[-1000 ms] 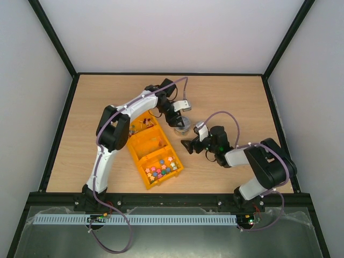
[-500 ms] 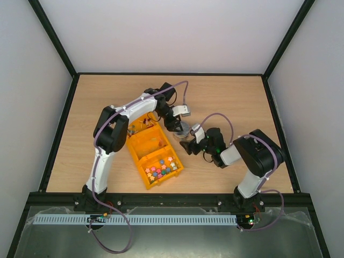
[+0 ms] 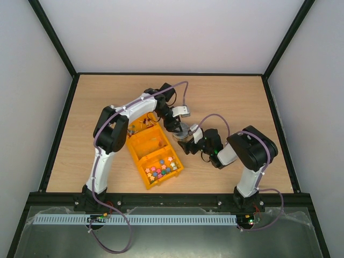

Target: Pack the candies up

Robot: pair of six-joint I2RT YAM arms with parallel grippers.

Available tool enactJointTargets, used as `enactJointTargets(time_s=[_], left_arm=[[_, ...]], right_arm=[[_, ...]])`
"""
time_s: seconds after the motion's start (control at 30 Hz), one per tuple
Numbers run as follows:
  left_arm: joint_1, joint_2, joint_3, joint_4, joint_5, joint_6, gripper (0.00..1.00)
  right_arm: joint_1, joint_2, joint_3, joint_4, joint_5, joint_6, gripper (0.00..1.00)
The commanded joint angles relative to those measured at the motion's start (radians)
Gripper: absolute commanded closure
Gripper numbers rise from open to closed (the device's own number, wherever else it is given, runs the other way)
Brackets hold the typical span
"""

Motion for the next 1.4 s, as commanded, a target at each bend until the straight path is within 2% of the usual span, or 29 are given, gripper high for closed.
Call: enactJointTargets(time_s=[0.0, 0.13, 0.8, 0.93, 1.17, 1.37], left_arm=[[-0.008, -0.009, -0.016, -0.081, 0.005, 0.049, 0.3], [-0.015, -0.006, -0.013, -0.093, 0.006, 0.049, 0.3], [-0.048, 0.032, 0.026, -0.149, 0.002, 0.062, 0.32], [-0.052, 0.026, 0.024, -0.15, -0.006, 0.065, 0.31], [-0.023, -0.047, 0.012, -0.056, -0.013, -0.025, 0.15], [0.006, -0.178, -0.14, 0.086, -0.064, 0.006, 0.02]], right_arm=[[0.009, 0.031, 0.015, 0.075, 0.044, 0.011, 0.08], [0.026, 0.055, 0.014, 0.097, 0.051, -0.005, 0.11], [0.043, 0.1, -0.004, 0.191, 0.06, -0.027, 0.08], [0.044, 0.101, -0.005, 0.194, 0.066, -0.026, 0.15], [0.045, 0.101, -0.006, 0.198, 0.068, -0.029, 0.21], [0.046, 0.101, -0.006, 0.199, 0.067, -0.032, 0.22]])
